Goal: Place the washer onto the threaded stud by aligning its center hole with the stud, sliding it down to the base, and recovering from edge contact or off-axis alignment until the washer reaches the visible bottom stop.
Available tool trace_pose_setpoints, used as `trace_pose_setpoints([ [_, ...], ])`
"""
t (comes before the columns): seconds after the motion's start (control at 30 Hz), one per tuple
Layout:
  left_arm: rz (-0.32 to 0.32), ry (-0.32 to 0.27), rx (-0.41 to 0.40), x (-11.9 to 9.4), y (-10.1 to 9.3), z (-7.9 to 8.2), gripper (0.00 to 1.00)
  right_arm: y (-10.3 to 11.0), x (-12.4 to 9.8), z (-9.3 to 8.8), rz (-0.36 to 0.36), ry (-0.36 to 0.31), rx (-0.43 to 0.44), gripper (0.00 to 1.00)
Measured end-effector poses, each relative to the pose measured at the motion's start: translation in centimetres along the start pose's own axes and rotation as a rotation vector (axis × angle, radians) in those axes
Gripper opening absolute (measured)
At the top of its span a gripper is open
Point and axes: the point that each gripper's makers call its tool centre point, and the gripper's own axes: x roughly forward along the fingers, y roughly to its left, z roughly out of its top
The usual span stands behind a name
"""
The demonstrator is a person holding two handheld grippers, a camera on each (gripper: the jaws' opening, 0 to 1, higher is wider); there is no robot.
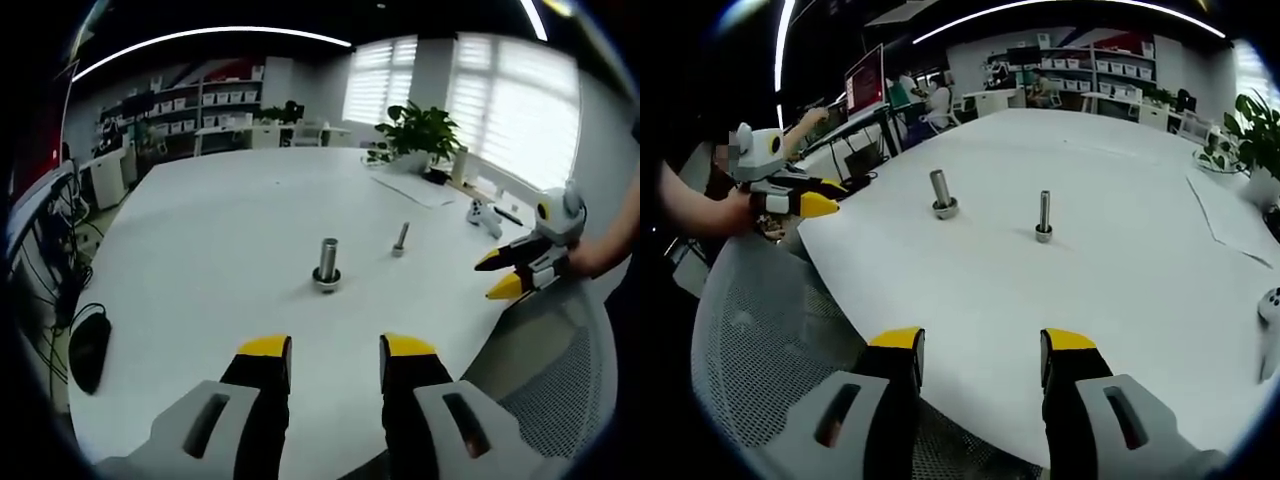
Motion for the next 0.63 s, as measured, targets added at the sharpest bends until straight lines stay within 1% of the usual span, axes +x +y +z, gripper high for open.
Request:
trace_pose_setpoints([
  [0.4, 0.003, 0.014, 0.001, 0.09, 0.11, -0.32, 0.33, 0.41, 0.11, -0.19, 0.016, 0.013, -0.016, 0.49],
  [0.5, 0.007, 0.006, 0.009, 0.05, 0.15, -0.19, 0.33, 0.42, 0.13, -0.2, 0.017, 0.013, -0.019, 0.49],
  [0.63, 0.005, 0.015, 0.011, 0.11, 0.08, -0.31, 0.33, 0.44, 0.1, -0.17, 0.018, 0.012, -0.019, 0.49],
])
